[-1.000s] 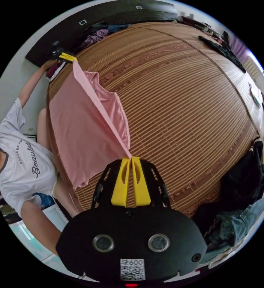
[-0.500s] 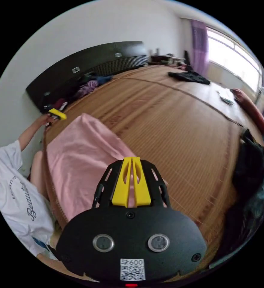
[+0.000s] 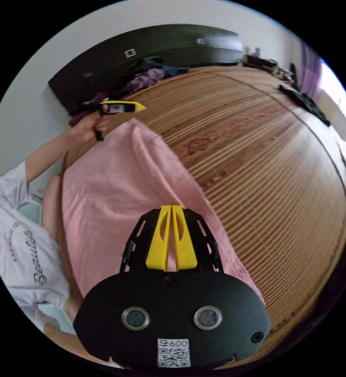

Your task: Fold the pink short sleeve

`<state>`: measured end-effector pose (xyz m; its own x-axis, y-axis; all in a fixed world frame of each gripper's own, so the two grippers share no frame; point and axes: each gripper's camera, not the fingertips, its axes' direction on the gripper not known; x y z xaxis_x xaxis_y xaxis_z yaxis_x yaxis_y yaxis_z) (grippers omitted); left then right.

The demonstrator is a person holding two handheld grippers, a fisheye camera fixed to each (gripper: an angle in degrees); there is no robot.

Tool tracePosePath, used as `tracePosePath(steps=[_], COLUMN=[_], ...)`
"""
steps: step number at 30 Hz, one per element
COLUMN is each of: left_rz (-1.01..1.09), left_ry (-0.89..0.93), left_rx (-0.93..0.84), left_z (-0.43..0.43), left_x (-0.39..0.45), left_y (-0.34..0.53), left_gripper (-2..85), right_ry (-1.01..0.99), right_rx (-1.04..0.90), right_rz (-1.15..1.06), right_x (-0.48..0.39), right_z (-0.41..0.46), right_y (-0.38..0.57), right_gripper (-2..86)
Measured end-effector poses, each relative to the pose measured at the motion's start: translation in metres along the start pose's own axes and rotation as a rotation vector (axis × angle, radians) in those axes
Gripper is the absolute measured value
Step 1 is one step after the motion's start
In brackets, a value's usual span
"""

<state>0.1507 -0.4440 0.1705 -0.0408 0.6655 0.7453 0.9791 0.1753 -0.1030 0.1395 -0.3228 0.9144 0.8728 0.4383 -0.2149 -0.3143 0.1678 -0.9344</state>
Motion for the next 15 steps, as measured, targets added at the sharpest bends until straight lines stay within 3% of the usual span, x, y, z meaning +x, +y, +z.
tracePosePath(steps=[2,5,6,8,10,15], left_rz=[0.238,0.477,0.516,0.629,0.671,0.615], left_ry=[0.108,0.104,0.137,0.237,0.186,0.142], left_rx=[-0.234,-0.345,-0.384,-0.546,-0.582,-0.55], left_z=[0.018,0.023,0.026,0.051,0.07,0.095], left_x=[0.032,0.077,0.084,0.106,0.114,0.094], left_y=[0.008,0.039,0.044,0.06,0.07,0.064], left_gripper=[0.4,0.6,0.6,0.7,0.7,0.8], right_ry=[0.21,0.507,0.471,0.104,-0.029,-0.098], right_rx=[0.133,0.245,0.26,0.205,0.133,0.021], right_rz=[0.097,0.159,0.106,-0.153,-0.208,-0.246], right_x=[0.002,-0.021,-0.03,-0.063,-0.079,-0.088], right_z=[-0.027,-0.056,-0.06,-0.067,-0.065,-0.057], right_y=[0.02,0.043,0.046,0.049,0.045,0.034], right_gripper=[-0.8,-0.8,-0.8,-0.8,-0.8,-0.8])
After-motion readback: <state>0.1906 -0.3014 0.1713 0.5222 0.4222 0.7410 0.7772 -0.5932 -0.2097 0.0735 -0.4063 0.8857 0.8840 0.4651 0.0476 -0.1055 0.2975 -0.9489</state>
